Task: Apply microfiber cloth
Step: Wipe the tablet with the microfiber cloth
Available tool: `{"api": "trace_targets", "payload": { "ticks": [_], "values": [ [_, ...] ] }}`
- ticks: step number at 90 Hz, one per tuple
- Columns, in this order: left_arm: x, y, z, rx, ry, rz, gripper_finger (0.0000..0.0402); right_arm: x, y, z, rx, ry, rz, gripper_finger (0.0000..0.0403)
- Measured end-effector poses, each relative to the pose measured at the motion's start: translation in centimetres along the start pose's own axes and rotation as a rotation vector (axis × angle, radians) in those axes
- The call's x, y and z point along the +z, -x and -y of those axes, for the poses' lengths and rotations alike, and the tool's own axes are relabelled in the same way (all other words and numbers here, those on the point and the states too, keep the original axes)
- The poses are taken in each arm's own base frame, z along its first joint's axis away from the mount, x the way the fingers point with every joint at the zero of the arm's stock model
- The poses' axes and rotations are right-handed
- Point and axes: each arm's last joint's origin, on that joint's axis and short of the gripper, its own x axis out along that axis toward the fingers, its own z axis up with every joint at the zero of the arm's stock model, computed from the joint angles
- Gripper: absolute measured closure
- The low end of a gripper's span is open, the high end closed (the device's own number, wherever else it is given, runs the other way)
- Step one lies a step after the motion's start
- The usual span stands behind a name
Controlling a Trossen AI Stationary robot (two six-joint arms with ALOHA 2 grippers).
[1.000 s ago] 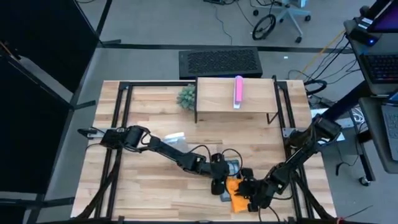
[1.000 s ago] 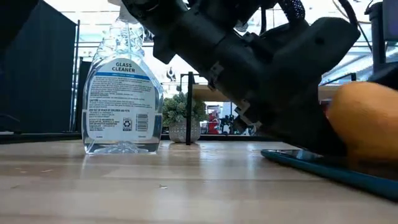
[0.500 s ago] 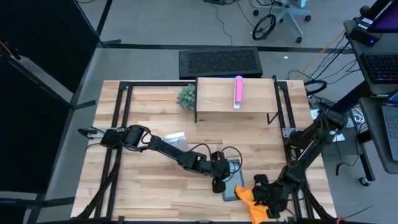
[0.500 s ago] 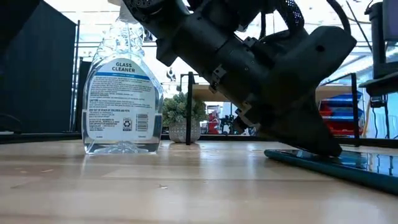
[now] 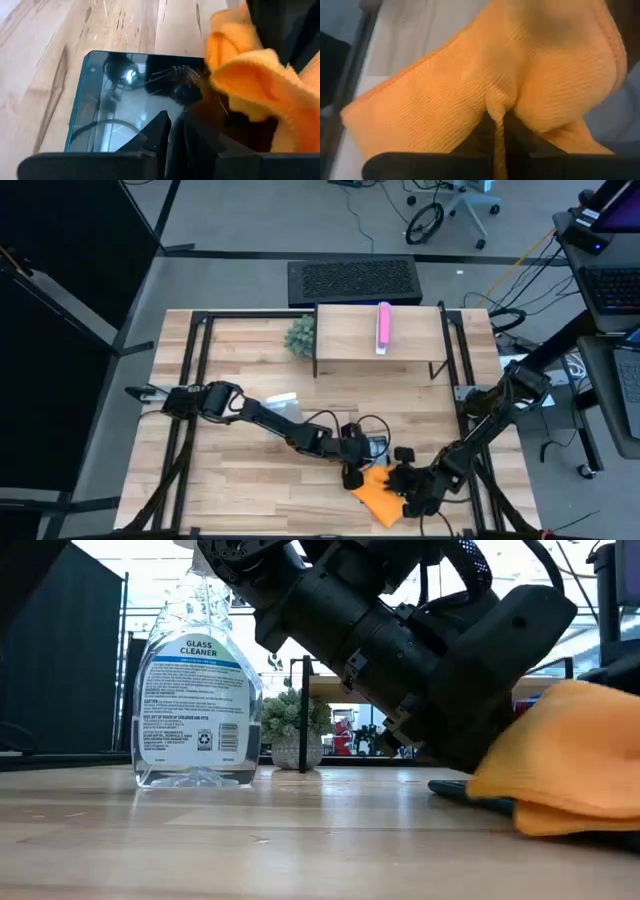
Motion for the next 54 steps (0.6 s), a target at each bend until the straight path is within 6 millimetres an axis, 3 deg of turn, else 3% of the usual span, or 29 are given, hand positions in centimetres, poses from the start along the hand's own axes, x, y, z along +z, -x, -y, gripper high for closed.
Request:
{"api": "trace_targets", "payload": {
  "ticks": [12,27,38,48,54],
  "values": [
    [0.0,0.0,0.0,0.0,-0.005,-0.004,0.0353,-1.9,1.9,-0.3,0.018,-0.013,-0.153,0.0401],
    [0.0,0.0,0.0,-0.001,-0.001,-0.006,0.0353,-2.8,5.4,0.6,0.012,-0.045,-0.297,0.0401],
    [0.0,0.0,0.0,-0.001,0.001,0.001,0.0353,-1.0,6.9,0.4,0.038,-0.056,-0.06,0.0401],
    [0.0,0.0,0.1,-0.001,0.001,0.006,0.0353,1.5,6.4,0.1,-0.013,0.036,0.234,0.0401],
    [0.0,0.0,0.1,-0.001,0.002,0.008,0.0353,2.8,5.2,0.2,-0.055,0.077,0.32,0.0401]
  ]
}}
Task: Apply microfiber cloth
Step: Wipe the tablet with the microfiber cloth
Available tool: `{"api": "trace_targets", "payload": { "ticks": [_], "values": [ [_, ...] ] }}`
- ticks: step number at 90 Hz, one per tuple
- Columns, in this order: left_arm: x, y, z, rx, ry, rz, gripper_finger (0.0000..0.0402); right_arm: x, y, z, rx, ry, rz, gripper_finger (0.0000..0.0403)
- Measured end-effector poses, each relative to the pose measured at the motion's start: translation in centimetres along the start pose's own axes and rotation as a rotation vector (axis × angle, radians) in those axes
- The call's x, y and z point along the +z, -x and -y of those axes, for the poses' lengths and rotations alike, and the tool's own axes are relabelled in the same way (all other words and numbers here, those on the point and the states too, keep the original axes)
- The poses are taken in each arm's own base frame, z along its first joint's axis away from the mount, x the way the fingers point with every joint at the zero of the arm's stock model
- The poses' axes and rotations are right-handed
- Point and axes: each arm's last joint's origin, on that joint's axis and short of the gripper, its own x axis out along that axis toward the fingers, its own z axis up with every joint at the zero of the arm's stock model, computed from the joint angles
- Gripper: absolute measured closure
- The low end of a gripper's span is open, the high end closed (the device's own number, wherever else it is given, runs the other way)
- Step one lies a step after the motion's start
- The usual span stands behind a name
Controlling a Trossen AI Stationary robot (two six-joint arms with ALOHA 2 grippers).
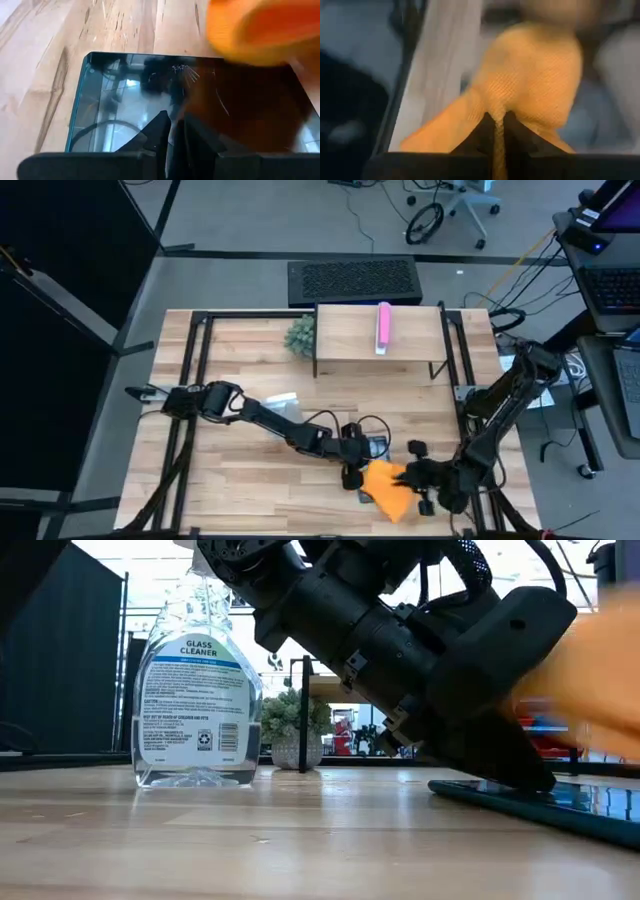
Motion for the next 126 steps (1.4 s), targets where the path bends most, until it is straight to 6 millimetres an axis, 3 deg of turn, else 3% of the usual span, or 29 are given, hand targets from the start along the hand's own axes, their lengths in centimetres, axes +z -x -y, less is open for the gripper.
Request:
{"api": "trace_targets", "payload": {
  "ticks": [14,25,40,54,65,81,100,115,126],
  "values": [
    [0.0,0.0,0.0,0.0,0.0,0.0,0.0353,0.3,-4.1,0.5,-0.029,0.055,0.034,0.0401],
    [0.0,0.0,0.0,0.0,0.001,0.0,0.0353,-1.4,-6.9,0.8,0.001,0.05,-0.063,0.0401],
    [0.0,0.0,0.0,0.002,0.0,-0.003,0.0353,-3.1,-7.5,-0.4,0.076,-0.022,-0.139,0.0401],
    [-0.1,0.0,0.0,0.008,-0.008,-0.007,0.0353,-4.0,-5.5,-1.9,0.186,-0.04,-0.236,0.0401],
    [-0.1,0.0,0.0,0.01,-0.008,-0.006,0.0353,-4.8,-2.9,-1.8,0.154,-0.057,-0.374,0.0401],
    [0.0,0.0,-0.1,0.02,-0.007,-0.003,0.0353,-5.5,1.9,0.7,-0.047,-0.119,-0.578,0.0401],
    [1.4,1.1,0.4,0.01,-0.026,0.02,0.0353,-4.7,6.0,3.3,-0.253,-0.371,-0.63,0.0396],
    [2.4,2.9,1.0,0.006,-0.039,0.008,0.0353,-4.3,8.1,5.7,-0.439,-0.507,-0.643,0.0331],
    [3.5,4.9,2.0,0.003,-0.047,0.006,0.0353,-3.6,8.7,6.5,-0.452,-0.576,-0.607,0.0261]
  ]
}}
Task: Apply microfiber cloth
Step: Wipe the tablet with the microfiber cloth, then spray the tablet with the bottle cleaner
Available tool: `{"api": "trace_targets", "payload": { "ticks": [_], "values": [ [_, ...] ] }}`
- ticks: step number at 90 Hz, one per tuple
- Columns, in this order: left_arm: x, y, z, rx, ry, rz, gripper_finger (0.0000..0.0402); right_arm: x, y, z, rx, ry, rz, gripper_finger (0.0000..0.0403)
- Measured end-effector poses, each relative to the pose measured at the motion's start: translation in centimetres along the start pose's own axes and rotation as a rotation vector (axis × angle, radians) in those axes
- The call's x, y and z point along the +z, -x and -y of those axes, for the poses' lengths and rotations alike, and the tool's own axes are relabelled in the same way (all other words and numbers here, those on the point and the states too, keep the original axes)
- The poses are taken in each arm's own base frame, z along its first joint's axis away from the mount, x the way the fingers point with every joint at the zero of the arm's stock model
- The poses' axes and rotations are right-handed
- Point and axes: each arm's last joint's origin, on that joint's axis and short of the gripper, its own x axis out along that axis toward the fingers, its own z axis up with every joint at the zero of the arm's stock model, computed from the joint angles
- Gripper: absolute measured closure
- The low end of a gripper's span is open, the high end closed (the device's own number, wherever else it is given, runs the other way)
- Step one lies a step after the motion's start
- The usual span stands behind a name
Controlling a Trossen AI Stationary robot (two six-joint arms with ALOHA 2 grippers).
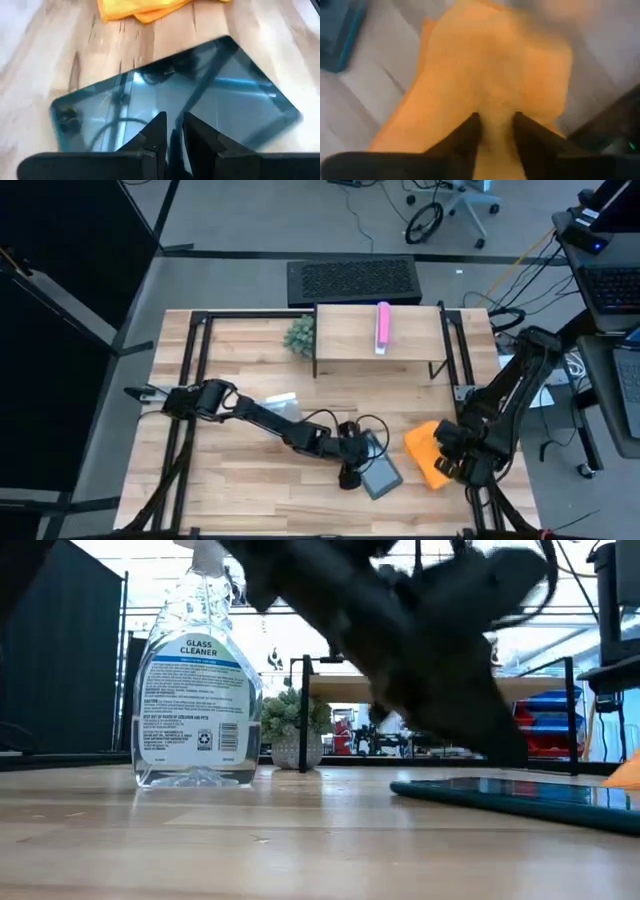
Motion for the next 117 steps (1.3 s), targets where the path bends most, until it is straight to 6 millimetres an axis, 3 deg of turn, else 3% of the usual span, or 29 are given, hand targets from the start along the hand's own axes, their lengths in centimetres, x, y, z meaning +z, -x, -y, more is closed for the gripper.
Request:
{"api": "trace_targets", "payload": {
  "ticks": [11,24,44,57,65,81,94,117],
  "values": [
    [0.4,1.6,1.3,-0.006,-0.02,-0.022,0.0353,0.6,0.6,-0.1,0.094,-0.038,0.037,0.02],
    [-0.7,2.0,2.7,-0.003,-0.056,-0.083,0.0353,1.7,0.9,-0.9,0.199,-0.031,0.172,0.0157],
    [-3.8,0.5,3.1,0.044,-0.023,-0.16,0.0353,3.9,0.1,-0.6,0.098,0.006,0.176,0.0151],
    [-3.4,0.7,3.2,0.046,-0.019,-0.14,0.0353,5.4,-0.2,-1.9,0.194,0.006,0.255,0.0155],
    [-3.5,0.6,3.1,0.048,-0.039,-0.148,0.0353,6.1,-1.6,-2.6,0.275,0.015,0.24,0.0155],
    [-3.8,0.1,2.7,0.059,-0.062,-0.153,0.0353,6.6,-6.2,-2.1,0.44,-0.095,0.224,0.0156],
    [-4.1,-0.6,2.8,0.058,-0.072,-0.129,0.0353,6.8,-8.0,-1.7,0.666,-0.187,0.26,0.0156],
    [-4.1,-1.7,2.3,0.036,-0.116,-0.09,0.0353,6.9,-10.1,-1.1,0.618,-0.225,0.197,0.0156]
  ]
}}
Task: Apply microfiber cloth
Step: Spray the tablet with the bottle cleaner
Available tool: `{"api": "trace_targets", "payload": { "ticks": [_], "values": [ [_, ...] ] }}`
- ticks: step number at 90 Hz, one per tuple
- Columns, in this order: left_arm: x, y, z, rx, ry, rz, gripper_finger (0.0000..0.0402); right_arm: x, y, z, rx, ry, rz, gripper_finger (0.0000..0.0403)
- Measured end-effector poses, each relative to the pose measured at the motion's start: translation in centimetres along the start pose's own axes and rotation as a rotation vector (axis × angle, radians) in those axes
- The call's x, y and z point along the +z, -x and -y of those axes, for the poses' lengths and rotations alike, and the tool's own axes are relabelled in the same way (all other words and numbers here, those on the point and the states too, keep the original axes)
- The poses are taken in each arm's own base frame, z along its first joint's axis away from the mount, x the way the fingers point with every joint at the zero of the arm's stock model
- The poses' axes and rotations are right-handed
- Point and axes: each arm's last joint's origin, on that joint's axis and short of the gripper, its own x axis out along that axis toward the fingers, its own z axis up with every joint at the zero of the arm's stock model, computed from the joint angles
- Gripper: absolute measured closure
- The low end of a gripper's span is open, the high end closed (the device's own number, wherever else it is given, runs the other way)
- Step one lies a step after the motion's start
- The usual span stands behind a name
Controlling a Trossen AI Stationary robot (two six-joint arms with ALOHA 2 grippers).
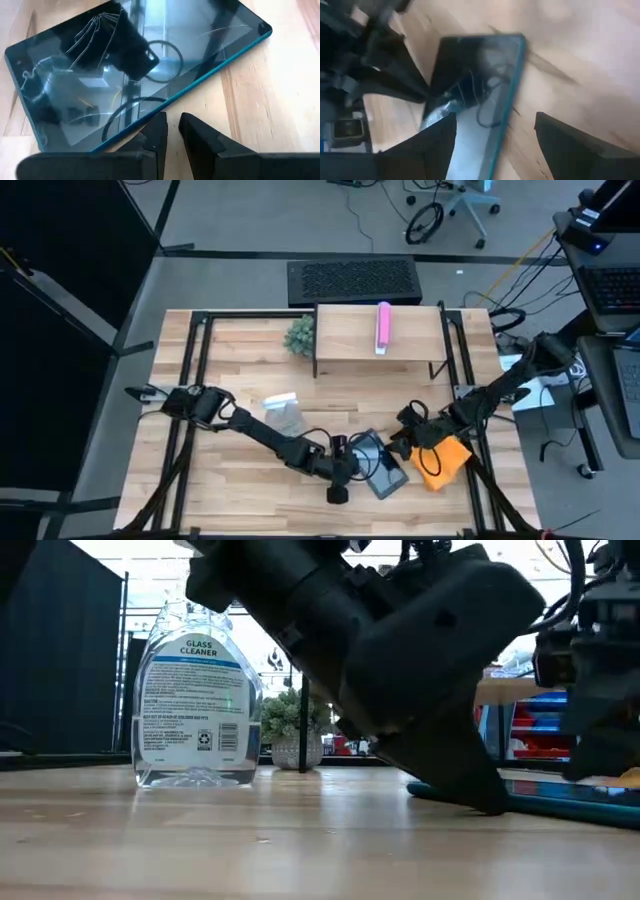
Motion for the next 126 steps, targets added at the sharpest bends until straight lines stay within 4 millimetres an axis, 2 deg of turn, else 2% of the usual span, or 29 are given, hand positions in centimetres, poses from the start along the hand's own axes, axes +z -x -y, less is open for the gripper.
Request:
{"api": "trace_targets", "payload": {
  "ticks": [11,28,55,66,77,90,106,126],
  "values": [
    [0.1,-0.1,-0.6,0.005,0.008,-0.001,0.0353,-0.4,-0.9,0.3,-0.029,0.006,-0.022,0.0156],
    [0.3,-0.4,-1.7,0.012,0.025,0.001,0.0353,-0.5,-2.1,-0.1,0.043,0.044,-0.004,0.0156],
    [0.8,-0.8,-3.2,0.045,0.055,0.038,0.0353,-0.6,-2.7,-0.5,0.098,0.072,-0.011,0.0156],
    [1.0,-0.9,-3.7,0.056,0.065,0.041,0.0353,-0.6,-2.6,-1.1,0.165,0.145,-0.029,0.0159],
    [1.0,-0.9,-3.8,0.06,0.076,0.042,0.0353,-0.6,-2.6,-1.2,0.163,0.182,-0.019,0.0188],
    [1.0,-0.8,-3.8,0.06,0.131,0.04,0.0353,-0.5,-2.6,-1.2,0.156,0.199,-0.004,0.0267],
    [1.9,1.1,-2.5,0.032,0.148,0.028,0.0353,-0.1,-2.0,-1.9,0.203,0.219,0.037,0.0381],
    [5.3,7.9,-0.7,-0.016,0.182,0.094,0.0353,0.6,0.1,-2.8,0.271,0.336,0.108,0.0391]
  ]
}}
